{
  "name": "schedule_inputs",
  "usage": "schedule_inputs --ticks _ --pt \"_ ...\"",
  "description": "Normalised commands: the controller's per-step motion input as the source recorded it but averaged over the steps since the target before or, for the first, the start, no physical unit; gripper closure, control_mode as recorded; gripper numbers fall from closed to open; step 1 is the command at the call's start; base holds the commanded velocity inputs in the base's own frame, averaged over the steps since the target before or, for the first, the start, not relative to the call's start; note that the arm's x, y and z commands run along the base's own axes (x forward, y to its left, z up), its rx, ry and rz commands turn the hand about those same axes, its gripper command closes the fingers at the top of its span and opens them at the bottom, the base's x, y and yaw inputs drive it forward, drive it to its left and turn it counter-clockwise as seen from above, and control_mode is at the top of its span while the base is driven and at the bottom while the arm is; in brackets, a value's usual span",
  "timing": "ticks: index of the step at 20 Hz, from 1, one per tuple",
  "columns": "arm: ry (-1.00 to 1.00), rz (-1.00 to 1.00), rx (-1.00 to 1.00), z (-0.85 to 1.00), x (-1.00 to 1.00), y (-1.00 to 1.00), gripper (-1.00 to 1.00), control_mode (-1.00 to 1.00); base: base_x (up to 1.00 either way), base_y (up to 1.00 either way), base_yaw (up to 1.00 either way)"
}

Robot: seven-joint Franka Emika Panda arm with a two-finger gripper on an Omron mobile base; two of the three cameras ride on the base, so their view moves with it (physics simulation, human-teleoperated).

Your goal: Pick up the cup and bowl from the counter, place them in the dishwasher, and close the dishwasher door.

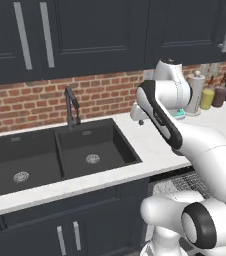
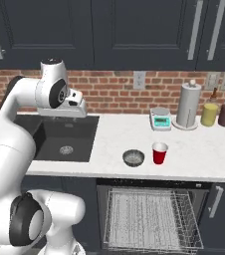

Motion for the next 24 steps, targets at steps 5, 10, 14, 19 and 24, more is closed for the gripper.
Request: schedule_inputs --ticks 5,10,14,19,24 --pt "0.0 0.0 0.0 0.0 0.0 0.0 -1.0 1.0 -0.14 0.04 -0.4" --pt "0.0 0.0 0.0 0.0 0.0 0.0 -1.0 1.0 -0.12 0.05 -0.43" --pt "0.0 0.0 0.0 0.0 0.0 0.0 -1.0 1.0 -0.09 0.02 -0.42" --pt "0.0 0.0 0.0 0.0 0.0 0.0 -1.0 1.0 -0.04 0.03 -0.45" --pt "0.0 0.0 0.0 0.0 0.0 0.0 -1.0 1.0 -0.02 0.03 -0.43"
